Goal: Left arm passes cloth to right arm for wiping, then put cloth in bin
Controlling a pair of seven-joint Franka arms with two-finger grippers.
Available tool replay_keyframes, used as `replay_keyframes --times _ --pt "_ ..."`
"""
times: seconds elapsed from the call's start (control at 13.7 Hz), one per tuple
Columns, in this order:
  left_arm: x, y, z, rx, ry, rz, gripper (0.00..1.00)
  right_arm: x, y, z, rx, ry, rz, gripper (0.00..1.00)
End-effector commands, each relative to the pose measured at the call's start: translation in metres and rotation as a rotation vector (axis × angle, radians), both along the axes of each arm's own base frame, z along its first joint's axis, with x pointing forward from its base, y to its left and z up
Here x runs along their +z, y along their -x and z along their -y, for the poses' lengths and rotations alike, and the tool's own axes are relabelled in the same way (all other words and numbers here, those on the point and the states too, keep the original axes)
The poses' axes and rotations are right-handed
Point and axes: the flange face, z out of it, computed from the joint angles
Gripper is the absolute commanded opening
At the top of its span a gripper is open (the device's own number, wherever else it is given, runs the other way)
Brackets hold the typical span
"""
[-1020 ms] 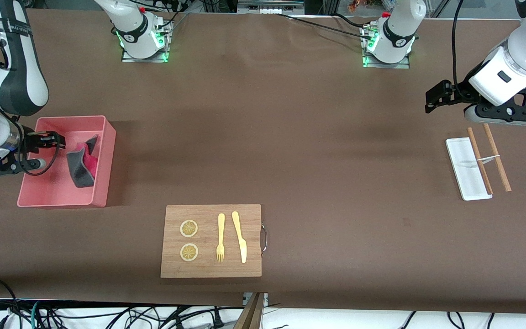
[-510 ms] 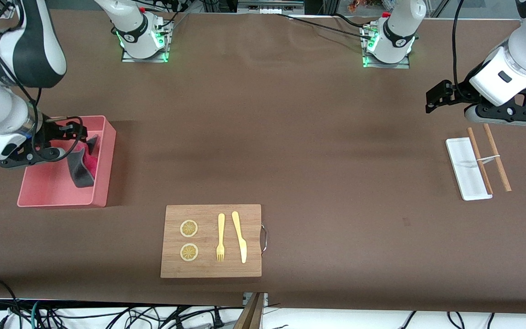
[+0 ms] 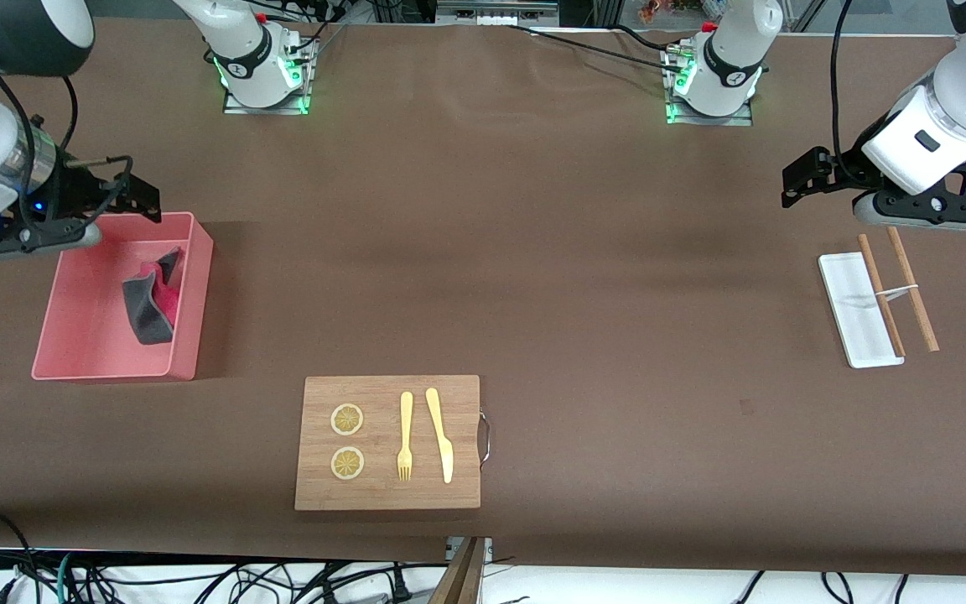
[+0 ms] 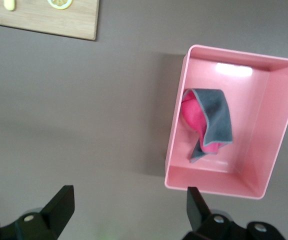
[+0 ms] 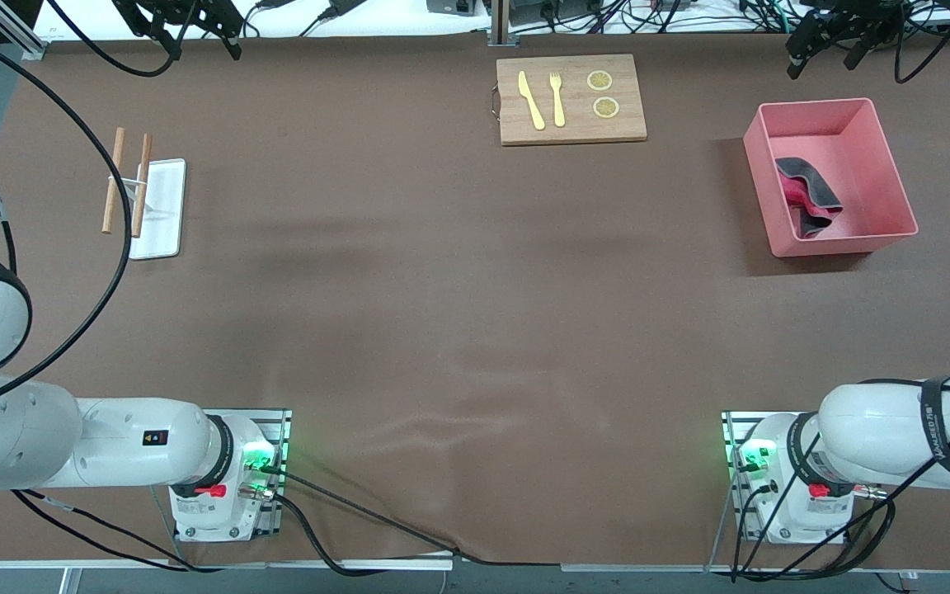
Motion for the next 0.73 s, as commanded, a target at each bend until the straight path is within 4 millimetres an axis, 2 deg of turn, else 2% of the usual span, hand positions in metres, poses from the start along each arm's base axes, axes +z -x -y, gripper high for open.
replay_keyframes --times 0.0,0.15,0.22,0.66 --pt "0.0031 0.0002 -0.0072 -0.014 -0.006 -0.003 1.00 0.0078 0.0087 -0.0116 -0.007 -0.015 -0.008 0.99" --pt "0.0031 0.0000 -0.0089 -0.010 -0.006 -0.003 1.00 0.0110 0.0097 -0.0181 -0.014 -0.010 0.000 0.99" --pt "0.0031 0.0000 -0.0089 -0.010 -0.006 -0.003 1.00 0.0158 0.0079 -0.0184 -0.014 -0.013 0.011 0.99" --pt "0.0017 0.0002 -0.0113 -0.006 -0.006 -0.013 1.00 0.0166 0.0064 -0.0183 -0.011 -0.015 0.016 0.99"
